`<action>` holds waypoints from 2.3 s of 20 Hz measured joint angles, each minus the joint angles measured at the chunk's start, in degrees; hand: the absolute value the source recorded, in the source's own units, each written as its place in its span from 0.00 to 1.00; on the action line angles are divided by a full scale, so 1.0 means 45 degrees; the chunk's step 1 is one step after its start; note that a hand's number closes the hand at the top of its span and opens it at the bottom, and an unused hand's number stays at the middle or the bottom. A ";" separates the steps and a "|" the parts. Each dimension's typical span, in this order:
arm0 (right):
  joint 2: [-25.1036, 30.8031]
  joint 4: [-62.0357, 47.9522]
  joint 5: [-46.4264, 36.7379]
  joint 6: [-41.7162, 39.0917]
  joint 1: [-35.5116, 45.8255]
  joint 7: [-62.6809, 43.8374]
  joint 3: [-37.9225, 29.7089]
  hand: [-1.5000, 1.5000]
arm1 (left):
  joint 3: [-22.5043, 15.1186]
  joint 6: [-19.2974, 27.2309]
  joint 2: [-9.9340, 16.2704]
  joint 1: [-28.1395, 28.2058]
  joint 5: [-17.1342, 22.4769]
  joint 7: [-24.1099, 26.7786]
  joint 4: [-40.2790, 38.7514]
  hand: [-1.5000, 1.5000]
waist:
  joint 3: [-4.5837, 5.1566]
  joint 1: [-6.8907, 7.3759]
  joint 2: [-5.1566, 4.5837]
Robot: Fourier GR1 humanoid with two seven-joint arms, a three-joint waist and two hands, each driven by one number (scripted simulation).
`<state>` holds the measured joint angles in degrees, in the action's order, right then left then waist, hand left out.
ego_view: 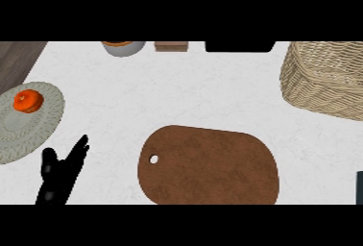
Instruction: Pick the croissant from the cutting board and place it in the basket
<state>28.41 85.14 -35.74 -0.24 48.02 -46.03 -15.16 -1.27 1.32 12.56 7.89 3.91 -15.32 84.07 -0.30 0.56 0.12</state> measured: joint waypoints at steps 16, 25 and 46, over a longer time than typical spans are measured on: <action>0.0963 -0.6720 0.1147 0.1707 0.0724 0.4982 -0.1885 1.00 | 0.0106 -0.0268 -0.0213 -0.0201 -0.0154 -0.0006 -0.0170 0.50 | -0.0032 0.0109 -0.0035; 0.1152 -0.9430 0.2365 0.2376 0.0449 0.7687 -0.2940 1.00 | 0.0149 -0.0298 -0.0388 -0.0176 -0.0312 0.0065 -0.0150 0.50 | -0.0024 0.0086 -0.0029; 0.3698 -1.3499 0.1494 0.3574 0.0345 1.0744 -0.3085 0.00 | 0.0421 -0.0545 -0.0391 -0.0058 -0.0416 0.0156 -0.0016 0.50 | -0.0013 0.0114 -0.0034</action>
<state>45.05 24.39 -29.01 15.84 49.57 2.32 -29.04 0.62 -1.13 10.80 7.63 2.04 -14.62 83.99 -0.35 1.07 -0.03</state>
